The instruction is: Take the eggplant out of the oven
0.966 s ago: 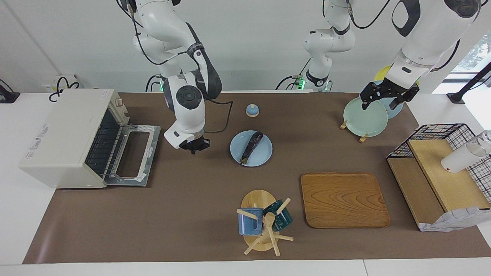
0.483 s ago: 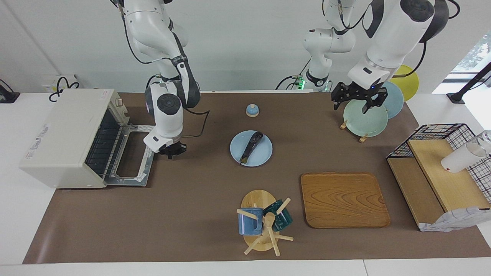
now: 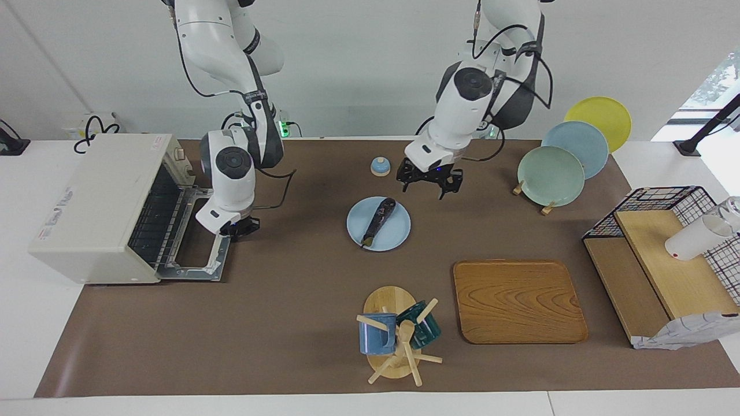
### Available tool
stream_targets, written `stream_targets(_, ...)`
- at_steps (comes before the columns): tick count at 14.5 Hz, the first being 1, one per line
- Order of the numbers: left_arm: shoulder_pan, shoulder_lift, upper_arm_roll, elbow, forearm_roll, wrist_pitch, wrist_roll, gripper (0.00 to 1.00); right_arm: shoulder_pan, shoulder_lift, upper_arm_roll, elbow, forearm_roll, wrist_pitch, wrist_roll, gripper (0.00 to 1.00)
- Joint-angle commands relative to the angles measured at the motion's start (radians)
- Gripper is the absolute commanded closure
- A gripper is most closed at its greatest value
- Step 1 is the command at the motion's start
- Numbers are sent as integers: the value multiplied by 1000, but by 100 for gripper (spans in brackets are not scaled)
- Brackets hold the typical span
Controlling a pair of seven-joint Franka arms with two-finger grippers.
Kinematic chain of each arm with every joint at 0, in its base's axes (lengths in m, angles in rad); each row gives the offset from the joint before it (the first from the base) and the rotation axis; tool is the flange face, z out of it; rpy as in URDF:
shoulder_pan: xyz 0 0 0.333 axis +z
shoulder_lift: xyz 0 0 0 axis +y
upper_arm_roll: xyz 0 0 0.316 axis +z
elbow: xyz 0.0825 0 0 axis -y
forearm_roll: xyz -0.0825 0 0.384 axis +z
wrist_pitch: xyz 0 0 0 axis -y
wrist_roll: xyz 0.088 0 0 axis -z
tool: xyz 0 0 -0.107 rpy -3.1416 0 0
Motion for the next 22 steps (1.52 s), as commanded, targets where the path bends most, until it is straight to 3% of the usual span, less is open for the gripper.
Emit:
stream_targets(1, -70, 59, 21, -27, -9, 97, -64, 0, -31, -18, 13, -21, -34, 20, -60, 100)
stream_targets(7, -139, 168, 21, -26, -7, 173, -105, 0, -84, -79, 14, 65, -83, -112, -226, 100)
stream_targets(12, -158, 178, 21, -28, -7, 184, -107, 0, -153, -161, 13, 71, -74, -179, -340, 100)
stream_targets(18, -161, 202, 21, -41, -7, 208, -99, 0, -239, -204, 13, 83, -60, -228, -446, 100)
stream_targets(22, -159, 201, 21, -58, -7, 234, -98, 0, -227, -207, 22, 362, 177, -538, -439, 100)
